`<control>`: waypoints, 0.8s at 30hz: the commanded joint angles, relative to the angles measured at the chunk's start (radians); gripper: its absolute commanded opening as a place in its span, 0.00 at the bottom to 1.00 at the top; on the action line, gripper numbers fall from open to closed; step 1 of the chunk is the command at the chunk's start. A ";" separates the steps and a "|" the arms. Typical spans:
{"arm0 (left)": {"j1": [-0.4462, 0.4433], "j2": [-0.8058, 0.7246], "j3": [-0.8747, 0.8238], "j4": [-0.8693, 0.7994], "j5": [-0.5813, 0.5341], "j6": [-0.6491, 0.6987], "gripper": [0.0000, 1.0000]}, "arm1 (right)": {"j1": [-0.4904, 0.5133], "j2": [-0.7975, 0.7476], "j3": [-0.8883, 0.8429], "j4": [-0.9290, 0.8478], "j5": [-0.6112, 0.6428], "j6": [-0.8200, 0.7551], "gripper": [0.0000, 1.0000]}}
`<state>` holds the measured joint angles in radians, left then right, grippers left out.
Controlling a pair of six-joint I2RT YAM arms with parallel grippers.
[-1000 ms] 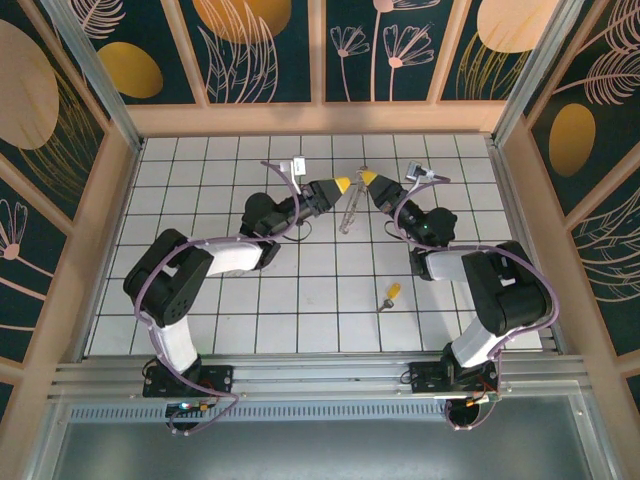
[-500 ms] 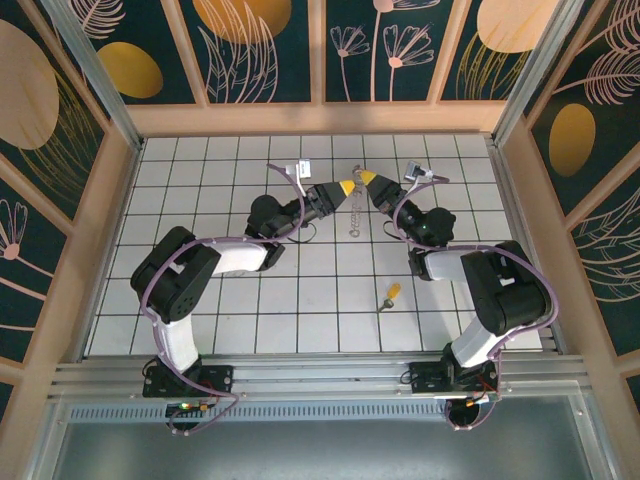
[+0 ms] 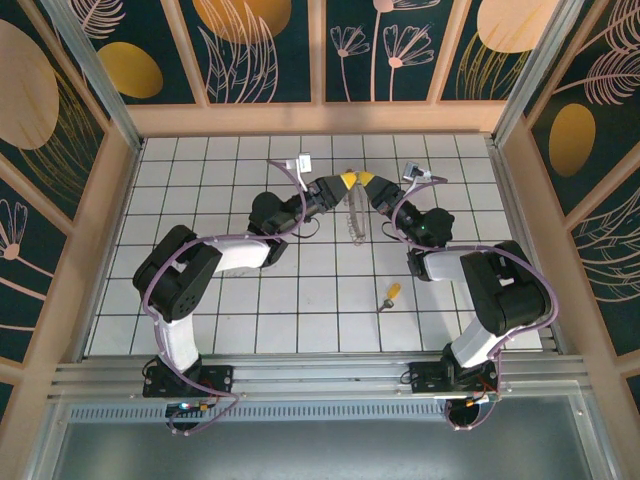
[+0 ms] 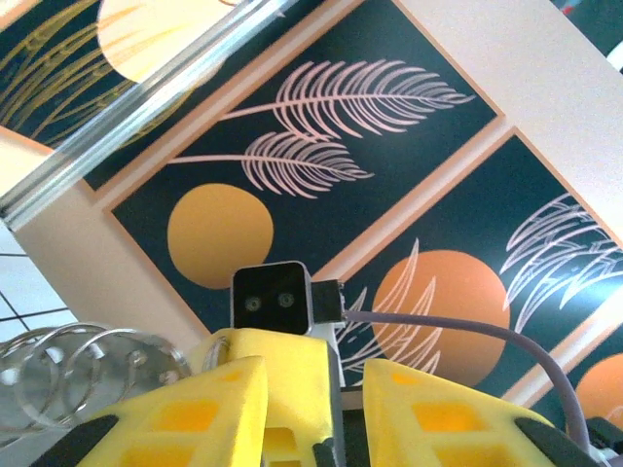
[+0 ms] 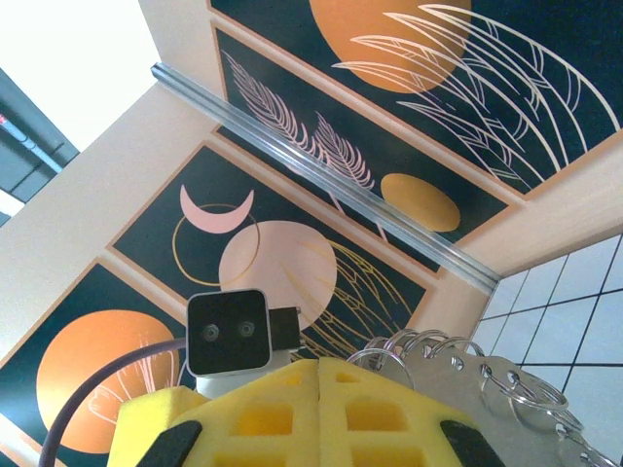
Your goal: Put the keys on the keyring
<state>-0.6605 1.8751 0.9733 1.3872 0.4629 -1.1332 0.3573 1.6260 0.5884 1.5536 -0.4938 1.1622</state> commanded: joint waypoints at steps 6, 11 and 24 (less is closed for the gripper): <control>-0.004 -0.049 -0.065 -0.004 -0.058 0.048 0.36 | 0.003 -0.039 0.001 0.137 0.018 0.002 0.00; -0.005 -0.029 -0.044 0.013 -0.041 0.036 0.35 | 0.009 -0.047 0.001 0.132 0.015 0.001 0.00; -0.007 -0.006 -0.007 0.021 -0.032 0.035 0.35 | 0.031 -0.041 0.006 0.126 0.011 -0.006 0.00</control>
<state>-0.6605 1.8652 0.9382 1.3651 0.4183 -1.1114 0.3771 1.6234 0.5884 1.5536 -0.4938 1.1618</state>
